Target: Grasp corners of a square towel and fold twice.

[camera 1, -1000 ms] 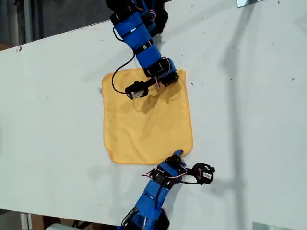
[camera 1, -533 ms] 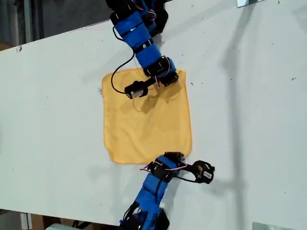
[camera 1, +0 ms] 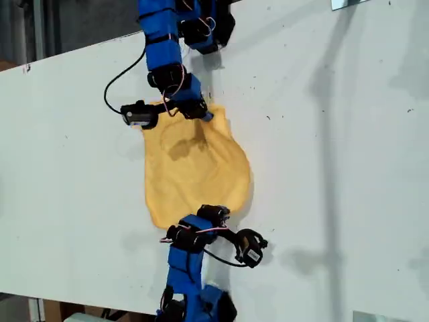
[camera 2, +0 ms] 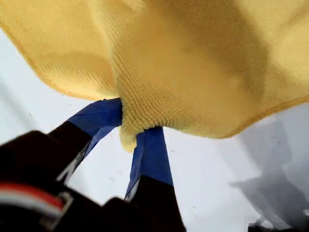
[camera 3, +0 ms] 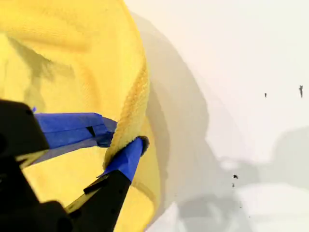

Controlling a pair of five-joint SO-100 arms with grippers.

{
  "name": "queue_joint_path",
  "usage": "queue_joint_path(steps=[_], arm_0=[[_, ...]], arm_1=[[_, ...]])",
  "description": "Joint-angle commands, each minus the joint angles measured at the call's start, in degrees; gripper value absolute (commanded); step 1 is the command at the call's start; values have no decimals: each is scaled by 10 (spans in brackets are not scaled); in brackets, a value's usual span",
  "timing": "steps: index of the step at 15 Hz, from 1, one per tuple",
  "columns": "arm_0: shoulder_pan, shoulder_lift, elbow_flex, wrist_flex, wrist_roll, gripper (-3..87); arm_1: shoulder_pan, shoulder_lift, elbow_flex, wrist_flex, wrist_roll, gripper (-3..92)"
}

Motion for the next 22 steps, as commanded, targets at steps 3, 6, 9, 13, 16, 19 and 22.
queue_joint_path(steps=[3, 6, 9, 13, 16, 19, 22], arm_0=[[-140, 172, 10, 22, 139, -4], [-272, 260, 54, 10, 234, -4], [-435, 269, 109, -43, 339, -4], [-589, 249, 245, -229, 425, -4], [-649, 137, 207, -282, 456, -4], [-644, 42, 155, -272, 452, -4], [-589, 120, 195, -233, 433, -4]], arm_1=[[189, 39, -104, 47, -111, 0], [315, 45, -137, 39, -171, 0], [414, 47, -155, -57, -246, 0], [496, -56, -112, -198, -270, 0], [539, -176, -140, -251, -293, 0], [541, -213, -158, -225, -293, 0], [525, -145, -136, -177, -281, 0]])
